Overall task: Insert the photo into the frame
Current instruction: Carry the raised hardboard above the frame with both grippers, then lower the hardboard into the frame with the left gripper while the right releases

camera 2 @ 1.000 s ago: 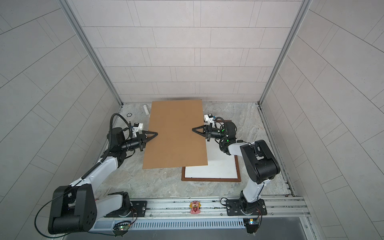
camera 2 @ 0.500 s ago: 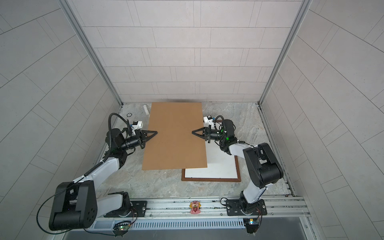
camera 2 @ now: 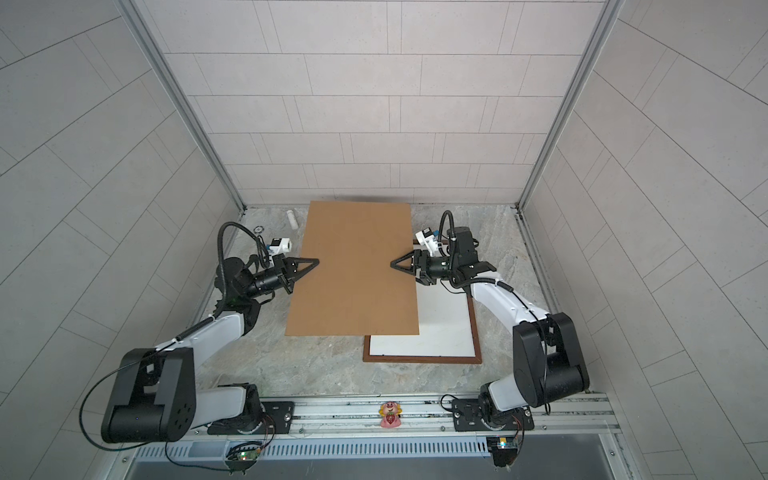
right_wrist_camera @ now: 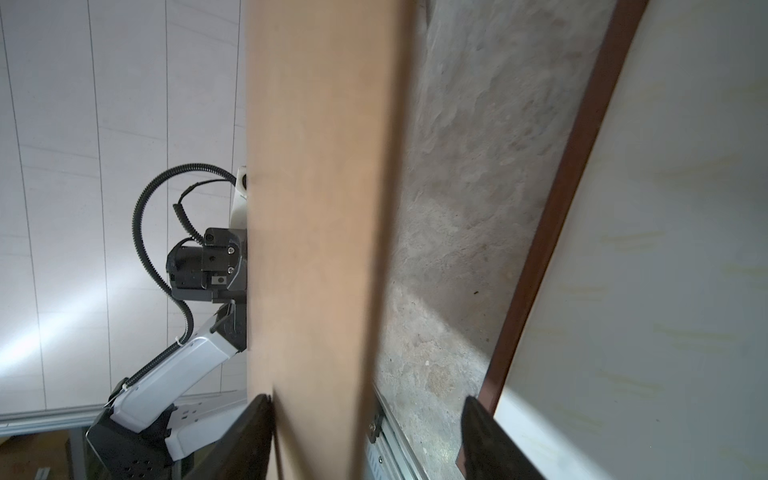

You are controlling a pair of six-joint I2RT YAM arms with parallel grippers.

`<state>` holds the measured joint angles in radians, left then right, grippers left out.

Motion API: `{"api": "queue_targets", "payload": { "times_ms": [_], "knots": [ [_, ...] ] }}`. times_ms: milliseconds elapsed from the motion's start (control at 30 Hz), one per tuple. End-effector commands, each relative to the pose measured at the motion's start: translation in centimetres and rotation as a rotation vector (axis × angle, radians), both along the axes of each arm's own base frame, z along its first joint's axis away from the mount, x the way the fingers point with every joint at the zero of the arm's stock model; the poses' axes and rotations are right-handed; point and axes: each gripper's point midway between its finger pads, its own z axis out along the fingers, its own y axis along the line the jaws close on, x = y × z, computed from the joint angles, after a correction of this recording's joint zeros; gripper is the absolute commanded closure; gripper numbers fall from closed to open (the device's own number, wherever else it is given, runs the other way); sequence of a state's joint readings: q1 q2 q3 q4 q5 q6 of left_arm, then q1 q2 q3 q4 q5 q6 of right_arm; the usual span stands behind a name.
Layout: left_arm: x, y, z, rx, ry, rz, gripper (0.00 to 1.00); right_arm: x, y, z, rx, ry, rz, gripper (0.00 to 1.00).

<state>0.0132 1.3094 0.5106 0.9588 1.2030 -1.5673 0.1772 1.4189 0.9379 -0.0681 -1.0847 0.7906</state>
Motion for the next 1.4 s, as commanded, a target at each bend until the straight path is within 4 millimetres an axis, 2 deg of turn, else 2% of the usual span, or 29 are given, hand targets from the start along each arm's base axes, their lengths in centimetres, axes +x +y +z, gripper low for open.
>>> {"api": "queue_targets", "payload": {
  "times_ms": [0,67,133,233,333,433,600,700,767,800,833,933,1167,1367],
  "knots": [
    [1.3,0.7,4.7,-0.037,-0.181,0.071,1.0,0.3,-4.6,-1.2,-0.146,0.029,-0.186,0.29],
    [2.7,1.2,3.5,-0.031,-0.156,0.132,1.0,0.3,-8.4,-1.8,-0.229,0.034,-0.335,0.24],
    [3.4,0.8,2.9,-0.017,-0.157,0.143,1.0,-0.3,-11.5,-1.9,-0.291,0.011,-0.454,0.2],
    [3.7,-2.0,1.9,0.012,-0.167,0.087,1.0,-1.7,-15.7,-1.7,-0.396,-0.041,-0.63,0.13],
    [3.6,-5.2,0.7,0.042,-0.172,0.013,1.0,-3.3,-18.6,-1.2,-0.44,-0.045,-0.723,0.12],
    [3.7,-7.5,0.4,0.053,-0.195,-0.021,1.0,-4.3,-20.1,-1.4,-0.463,-0.026,-0.752,0.11],
    [3.2,-11.2,-1.3,0.119,-0.196,-0.064,1.0,-4.7,-21.3,-4.8,-0.389,0.098,-0.793,0.1],
    [2.5,-13.2,-3.4,0.196,-0.185,-0.081,1.0,-4.6,-21.6,-7.0,-0.348,0.156,-0.805,0.1],
    [2.2,-14.2,-4.8,0.241,-0.178,-0.082,1.0,-4.7,-21.6,-7.4,-0.337,0.17,-0.804,0.11],
    [2.2,-14.4,-5.4,0.254,-0.171,-0.076,1.0,-4.7,-21.6,-7.2,-0.341,0.163,-0.807,0.11],
    [2.3,-14.7,-6.1,0.264,-0.165,-0.065,1.0,-5.3,-21.6,-8.1,-0.353,0.177,-0.806,0.11],
    [2.8,-15.4,-7.3,0.261,-0.151,-0.051,1.0,-5.7,-21.8,-8.0,-0.388,0.139,-0.812,0.11],
    [3.8,-16.8,-9.5,0.229,-0.118,-0.04,1.0,-6.4,-21.8,-9.1,-0.405,0.155,-0.808,0.11],
    [4.0,-17.1,-11.2,0.262,-0.096,-0.031,1.0,-6.9,-21.6,-10.1,-0.416,0.173,-0.796,0.11]
  ]
}}
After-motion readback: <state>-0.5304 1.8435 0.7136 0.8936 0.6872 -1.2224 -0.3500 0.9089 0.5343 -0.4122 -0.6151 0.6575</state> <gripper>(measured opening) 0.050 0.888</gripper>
